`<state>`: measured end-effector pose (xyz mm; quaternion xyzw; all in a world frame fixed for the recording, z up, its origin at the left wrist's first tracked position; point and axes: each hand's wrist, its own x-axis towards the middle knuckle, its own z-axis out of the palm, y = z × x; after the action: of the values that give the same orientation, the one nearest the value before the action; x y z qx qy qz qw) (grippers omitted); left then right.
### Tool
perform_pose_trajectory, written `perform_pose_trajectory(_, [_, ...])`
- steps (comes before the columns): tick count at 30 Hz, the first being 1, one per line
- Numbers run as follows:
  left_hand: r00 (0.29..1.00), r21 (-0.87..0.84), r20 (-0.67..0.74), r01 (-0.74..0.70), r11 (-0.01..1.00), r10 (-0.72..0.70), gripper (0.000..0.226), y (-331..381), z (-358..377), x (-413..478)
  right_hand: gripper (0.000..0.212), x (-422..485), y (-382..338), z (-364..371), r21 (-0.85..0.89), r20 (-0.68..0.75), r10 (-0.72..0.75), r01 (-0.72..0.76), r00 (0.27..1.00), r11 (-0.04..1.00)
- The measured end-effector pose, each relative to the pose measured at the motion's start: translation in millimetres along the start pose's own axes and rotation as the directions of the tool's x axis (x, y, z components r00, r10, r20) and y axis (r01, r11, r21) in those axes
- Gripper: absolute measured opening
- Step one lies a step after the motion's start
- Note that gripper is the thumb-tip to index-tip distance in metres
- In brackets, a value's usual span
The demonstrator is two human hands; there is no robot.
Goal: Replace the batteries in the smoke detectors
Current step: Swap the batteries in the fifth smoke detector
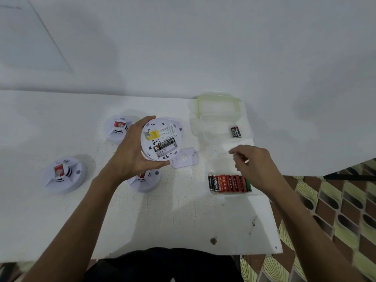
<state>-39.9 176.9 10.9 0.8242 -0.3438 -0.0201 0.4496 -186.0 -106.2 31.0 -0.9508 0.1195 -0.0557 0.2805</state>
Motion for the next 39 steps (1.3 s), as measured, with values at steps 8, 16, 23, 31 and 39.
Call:
perform_pose_trajectory(8, [1.000, -0.010, 0.021, 0.003, 1.000, -0.003, 0.105, 2, 0, -1, 0.014, 13, -92, 36, 0.175, -0.116, -0.281, 0.298, 0.953, 0.938])
perform_pose_trajectory(16, [0.997, -0.069, 0.004, -0.079, 0.995, 0.079, 0.079, 31, -8, -3, 0.015, 26, -115, 57, -0.053, -0.079, -0.546, 0.543, 0.834, 0.838])
perform_pose_trajectory(23, [0.994, -0.178, 0.107, -0.014, 0.984, 0.034, 0.075, 36, -11, -7, 0.016, 45, -119, 32, -0.166, 0.199, -0.726, 0.753, 0.658, 0.637])
perform_pose_trajectory(31, [0.983, -0.209, 0.183, 0.005, 0.978, 0.034, 0.077, 32, -9, -9, 0.013, 57, -124, 26, -0.132, 0.301, -0.820, 0.873, 0.487, 0.470])
perform_pose_trajectory(39, [0.987, -0.124, 0.160, -0.008, 0.992, 0.028, 0.095, 14, -5, -11, 0.009, 44, -106, 12, 0.262, 0.116, -0.631, 0.589, 0.767, 0.765])
